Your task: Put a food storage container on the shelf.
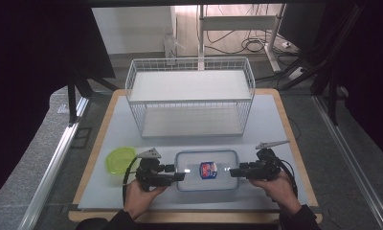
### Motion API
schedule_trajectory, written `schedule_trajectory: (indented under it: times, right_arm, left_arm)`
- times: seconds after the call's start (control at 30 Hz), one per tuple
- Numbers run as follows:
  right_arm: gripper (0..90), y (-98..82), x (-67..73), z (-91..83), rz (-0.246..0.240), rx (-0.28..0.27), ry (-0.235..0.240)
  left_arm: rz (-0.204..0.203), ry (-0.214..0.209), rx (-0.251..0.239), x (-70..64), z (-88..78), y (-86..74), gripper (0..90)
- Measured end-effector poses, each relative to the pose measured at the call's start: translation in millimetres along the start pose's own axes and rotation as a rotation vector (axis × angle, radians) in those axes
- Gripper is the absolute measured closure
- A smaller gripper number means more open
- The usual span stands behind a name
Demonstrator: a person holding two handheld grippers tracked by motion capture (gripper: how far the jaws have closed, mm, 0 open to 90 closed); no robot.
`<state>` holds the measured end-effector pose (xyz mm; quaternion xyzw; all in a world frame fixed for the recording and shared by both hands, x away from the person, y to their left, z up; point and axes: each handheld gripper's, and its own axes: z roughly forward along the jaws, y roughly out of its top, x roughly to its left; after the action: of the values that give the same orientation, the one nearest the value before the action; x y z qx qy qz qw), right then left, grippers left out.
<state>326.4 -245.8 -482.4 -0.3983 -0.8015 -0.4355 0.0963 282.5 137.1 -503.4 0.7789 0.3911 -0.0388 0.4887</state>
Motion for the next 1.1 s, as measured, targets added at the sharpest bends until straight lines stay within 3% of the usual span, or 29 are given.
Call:
schedule_trajectory:
  times: [0.2, 0.5, 0.9, 1.1]
  right_arm:
    - [47.8, -5.7, 6.1, -3.4, 0.068, -0.038, -0.021]
    - [50.4, -10.1, 11.3, -3.0, 0.076, -0.095, -0.029]
    - [50.4, 6.3, 21.6, -11.8, 0.009, -0.135, -0.036]
    - [50.3, 23.7, 27.5, -16.0, -0.022, -0.152, -0.042]
  left_arm:
    - [-0.005, 0.013, -0.012, -2.0, -0.5, 1.8, 45.3]
    - [-0.034, 0.028, -0.042, -0.3, -4.6, 4.3, 49.9]
    - [0.025, 0.054, -0.075, -7.3, -20.5, 23.7, 50.1]
    - [0.026, 0.066, -0.091, -7.0, -29.0, 35.9, 50.1]
